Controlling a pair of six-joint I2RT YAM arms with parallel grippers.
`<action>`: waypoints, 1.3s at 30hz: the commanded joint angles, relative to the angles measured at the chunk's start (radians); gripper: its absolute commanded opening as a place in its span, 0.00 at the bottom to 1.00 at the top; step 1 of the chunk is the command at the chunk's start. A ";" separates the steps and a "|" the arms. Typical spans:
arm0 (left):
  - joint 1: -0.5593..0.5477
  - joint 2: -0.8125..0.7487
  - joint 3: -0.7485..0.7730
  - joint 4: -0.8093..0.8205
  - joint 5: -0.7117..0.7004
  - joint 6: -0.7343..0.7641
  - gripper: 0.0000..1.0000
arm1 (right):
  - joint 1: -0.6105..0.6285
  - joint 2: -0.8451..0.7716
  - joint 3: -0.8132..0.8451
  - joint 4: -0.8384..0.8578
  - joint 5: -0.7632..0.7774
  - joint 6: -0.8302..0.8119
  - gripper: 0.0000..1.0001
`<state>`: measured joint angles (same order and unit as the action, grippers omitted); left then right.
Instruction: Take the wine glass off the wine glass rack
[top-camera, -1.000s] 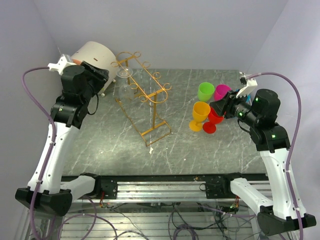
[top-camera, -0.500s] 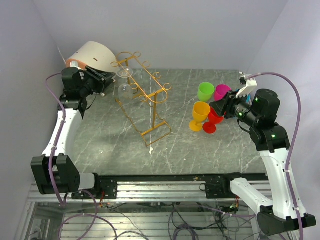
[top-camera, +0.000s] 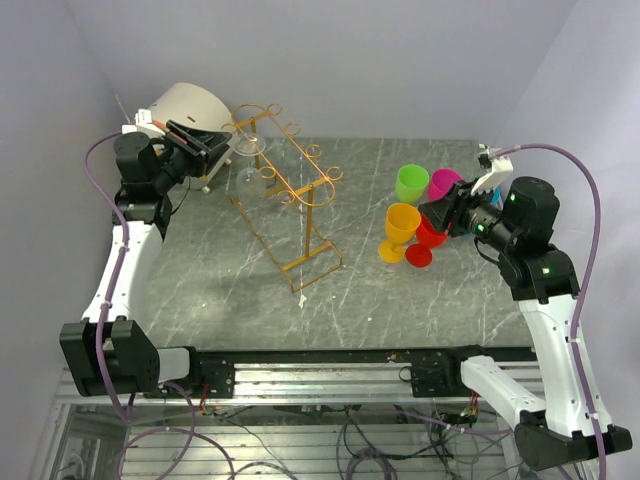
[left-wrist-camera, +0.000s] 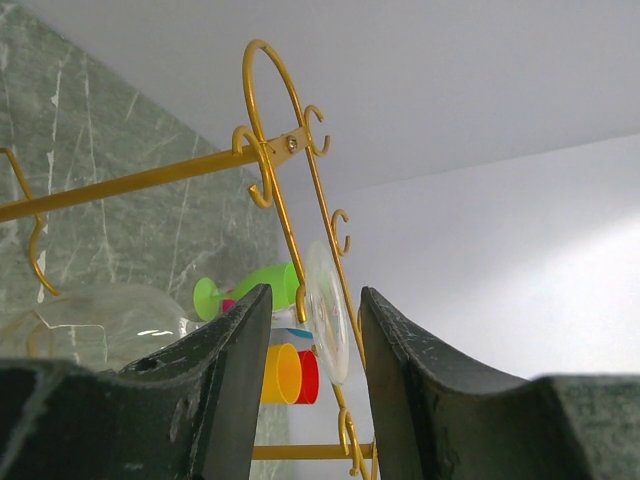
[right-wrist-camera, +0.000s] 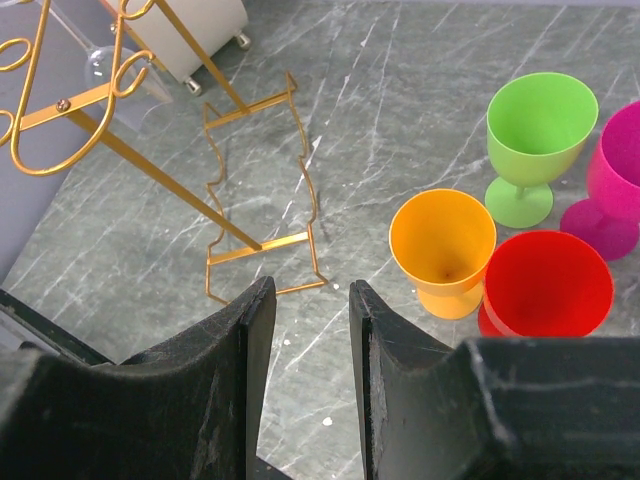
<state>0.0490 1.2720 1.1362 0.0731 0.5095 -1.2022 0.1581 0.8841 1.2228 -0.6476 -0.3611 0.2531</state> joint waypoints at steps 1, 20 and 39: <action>0.002 0.033 0.037 0.069 0.070 -0.027 0.51 | -0.004 0.000 0.001 0.026 -0.013 -0.005 0.36; 0.001 0.091 0.035 0.171 0.126 -0.104 0.44 | -0.005 0.003 -0.008 0.030 -0.024 0.001 0.36; -0.007 0.128 0.072 0.153 0.179 -0.088 0.19 | -0.005 0.000 -0.019 0.038 -0.029 0.008 0.36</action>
<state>0.0441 1.3972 1.1610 0.1993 0.6445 -1.2949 0.1581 0.8883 1.2129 -0.6350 -0.3782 0.2543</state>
